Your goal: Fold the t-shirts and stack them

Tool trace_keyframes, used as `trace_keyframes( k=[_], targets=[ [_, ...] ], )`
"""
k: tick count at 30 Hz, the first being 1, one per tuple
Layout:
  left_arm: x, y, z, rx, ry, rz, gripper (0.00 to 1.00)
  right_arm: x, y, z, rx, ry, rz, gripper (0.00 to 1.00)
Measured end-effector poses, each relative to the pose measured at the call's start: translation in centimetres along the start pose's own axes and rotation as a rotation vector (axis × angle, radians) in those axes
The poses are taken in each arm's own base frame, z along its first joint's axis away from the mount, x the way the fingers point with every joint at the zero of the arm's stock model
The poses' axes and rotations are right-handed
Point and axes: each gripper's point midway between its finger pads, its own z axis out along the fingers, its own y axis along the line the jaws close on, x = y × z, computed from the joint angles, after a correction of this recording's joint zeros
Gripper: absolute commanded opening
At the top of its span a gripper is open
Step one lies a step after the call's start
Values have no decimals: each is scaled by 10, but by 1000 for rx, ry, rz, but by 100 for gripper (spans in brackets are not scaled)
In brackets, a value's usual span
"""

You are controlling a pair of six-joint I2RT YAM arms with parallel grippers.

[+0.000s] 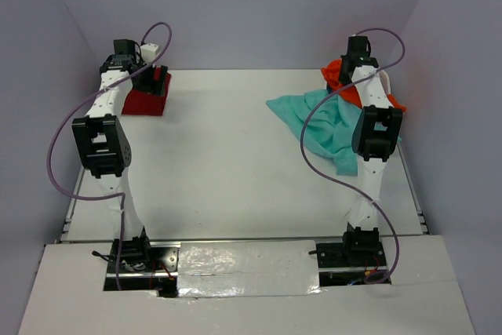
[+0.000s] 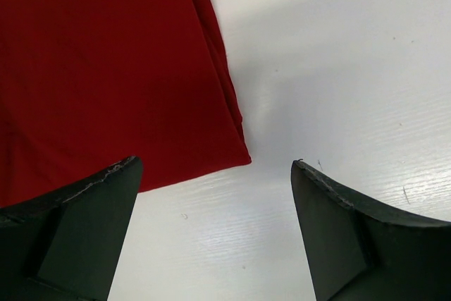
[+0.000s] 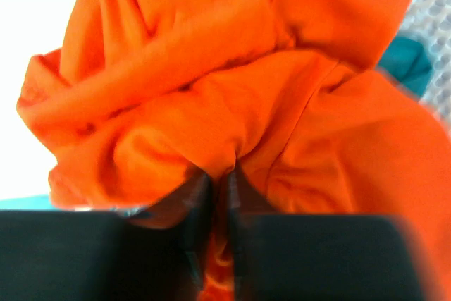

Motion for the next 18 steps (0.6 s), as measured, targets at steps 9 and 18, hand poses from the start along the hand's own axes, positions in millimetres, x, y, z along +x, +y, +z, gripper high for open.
trace_keyframes(
  k=[9,18],
  targets=[
    [7,-1,-1,-3,10,14,99,-11,-24,-12,125,-72,2,3],
    [-2,-3,-6,-2,-6,20,99,-114,-56,-149,203,-391,4,0]
  ],
)
